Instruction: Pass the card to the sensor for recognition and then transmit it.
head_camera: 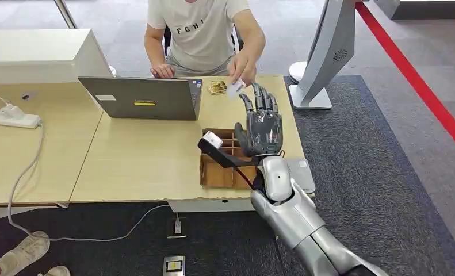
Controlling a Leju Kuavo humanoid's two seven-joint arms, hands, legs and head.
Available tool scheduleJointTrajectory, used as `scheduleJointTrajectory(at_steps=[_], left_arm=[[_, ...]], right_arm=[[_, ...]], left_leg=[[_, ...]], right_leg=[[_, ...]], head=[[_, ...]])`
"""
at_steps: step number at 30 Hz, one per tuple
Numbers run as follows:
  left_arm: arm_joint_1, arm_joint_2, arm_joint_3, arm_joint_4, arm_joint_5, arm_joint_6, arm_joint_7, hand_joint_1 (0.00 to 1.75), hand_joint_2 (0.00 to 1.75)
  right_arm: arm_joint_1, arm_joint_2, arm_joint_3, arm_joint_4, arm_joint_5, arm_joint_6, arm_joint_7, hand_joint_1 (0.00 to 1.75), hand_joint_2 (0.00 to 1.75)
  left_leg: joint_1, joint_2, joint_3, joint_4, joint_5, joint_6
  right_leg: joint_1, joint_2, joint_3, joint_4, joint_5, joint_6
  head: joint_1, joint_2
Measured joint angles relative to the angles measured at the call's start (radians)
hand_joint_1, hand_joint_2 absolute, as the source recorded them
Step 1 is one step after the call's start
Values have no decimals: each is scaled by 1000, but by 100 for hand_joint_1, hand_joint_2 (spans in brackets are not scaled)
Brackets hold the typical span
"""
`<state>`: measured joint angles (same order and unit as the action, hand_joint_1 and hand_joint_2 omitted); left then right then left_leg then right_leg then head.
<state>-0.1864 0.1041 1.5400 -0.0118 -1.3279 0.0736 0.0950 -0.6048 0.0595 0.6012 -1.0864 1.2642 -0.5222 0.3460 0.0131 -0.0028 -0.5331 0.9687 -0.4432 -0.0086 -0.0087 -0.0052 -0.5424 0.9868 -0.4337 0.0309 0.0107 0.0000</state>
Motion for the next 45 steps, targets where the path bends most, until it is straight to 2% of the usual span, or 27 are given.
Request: scheduleJointTrajectory(at_steps=[8, 12, 19, 25, 35, 45], left_arm=[[3, 0, 0, 0, -1, 19, 16, 0, 175], [4, 0, 0, 0, -11, 24, 34, 0, 175], [2, 5, 0, 0, -27, 10, 51, 0, 175], [-2, 8, 0, 0, -4, 18, 51, 0, 175], [-6, 10, 0, 0, 23, 46, 51, 0, 175], [-6, 7, 0, 0, 27, 65, 51, 0, 175]], right_arm=[[68, -49, -8, -99, -121, 11, -64, 0, 175], [150, -74, -21, -210, -172, 85, -105, 0, 175], [237, -82, -27, -317, -171, 170, -113, 0, 175], [241, -57, -15, -314, -148, 199, -113, 0, 175], [205, -3, 22, -230, -133, 175, -113, 0, 175], [180, 14, 43, -139, -119, 129, -94, 0, 175]], left_leg=[[0, 0, 0, 0, 0, 0], [0, 0, 0, 0, 0, 0], [0, 0, 0, 0, 0, 0], [0, 0, 0, 0, 0, -1], [0, 0, -1, 0, 0, -1], [0, 0, -1, 0, 0, -1]], right_leg=[[0, 0, 0, 0, 0, 0], [0, 0, -1, -1, 0, 0], [0, 0, -1, 0, 0, 0], [0, 0, 0, 0, 0, -1], [0, 0, 0, 0, 0, -1], [0, 0, 0, 0, 0, -1]], head=[[0, 0], [0, 0], [0, 0], [0, 0], [0, 0], [0, 0]])
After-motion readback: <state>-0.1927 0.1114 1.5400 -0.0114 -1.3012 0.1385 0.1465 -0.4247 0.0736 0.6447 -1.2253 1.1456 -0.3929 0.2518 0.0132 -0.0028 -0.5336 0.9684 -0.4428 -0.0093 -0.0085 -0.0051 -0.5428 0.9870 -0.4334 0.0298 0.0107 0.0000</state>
